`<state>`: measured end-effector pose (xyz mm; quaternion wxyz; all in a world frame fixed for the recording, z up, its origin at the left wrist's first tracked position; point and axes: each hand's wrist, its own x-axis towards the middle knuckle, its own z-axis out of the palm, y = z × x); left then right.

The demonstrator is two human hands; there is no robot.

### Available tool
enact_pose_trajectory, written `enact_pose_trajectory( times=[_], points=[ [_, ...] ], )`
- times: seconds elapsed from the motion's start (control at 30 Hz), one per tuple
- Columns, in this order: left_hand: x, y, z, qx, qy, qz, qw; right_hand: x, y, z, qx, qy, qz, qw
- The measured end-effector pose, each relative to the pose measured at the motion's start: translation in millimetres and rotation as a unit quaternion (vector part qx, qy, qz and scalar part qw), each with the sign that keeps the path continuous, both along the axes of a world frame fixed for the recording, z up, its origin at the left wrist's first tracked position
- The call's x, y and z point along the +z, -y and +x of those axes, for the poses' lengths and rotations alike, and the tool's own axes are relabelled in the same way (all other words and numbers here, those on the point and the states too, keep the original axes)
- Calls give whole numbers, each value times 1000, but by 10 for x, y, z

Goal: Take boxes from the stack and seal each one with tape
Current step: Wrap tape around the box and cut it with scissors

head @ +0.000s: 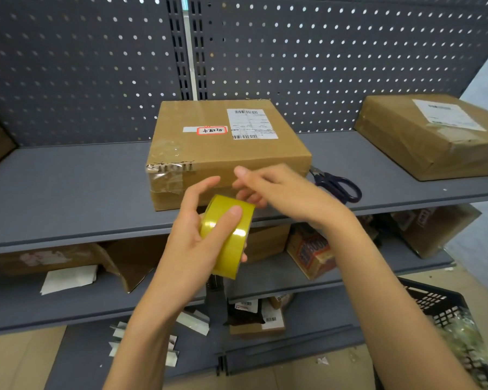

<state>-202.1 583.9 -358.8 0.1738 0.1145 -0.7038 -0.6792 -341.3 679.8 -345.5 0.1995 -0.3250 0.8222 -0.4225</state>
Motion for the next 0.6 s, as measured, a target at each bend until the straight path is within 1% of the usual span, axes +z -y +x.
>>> enact_pose_trajectory(
  times=[0.07, 0.13, 0.2, 0.3, 0.6],
  points=[
    [-3, 39, 27, -9, -11, -3, 1000, -8, 63, 50, 56, 93, 22, 994],
    [-9, 76, 60, -9, -16, -6, 1000, -23, 87, 64, 76, 134, 0, 988],
    [-20, 113, 93, 1, -19, -3, 1000, -35, 105, 63, 84, 153, -38, 984],
    [-42, 160, 118, 12, -21, -1, 1000, -31, 132, 41, 106, 145, -81, 980],
    [-102, 259, 153, 16, -18, 8, 1000, -97, 295, 25, 126, 104, -116, 980]
  ],
)
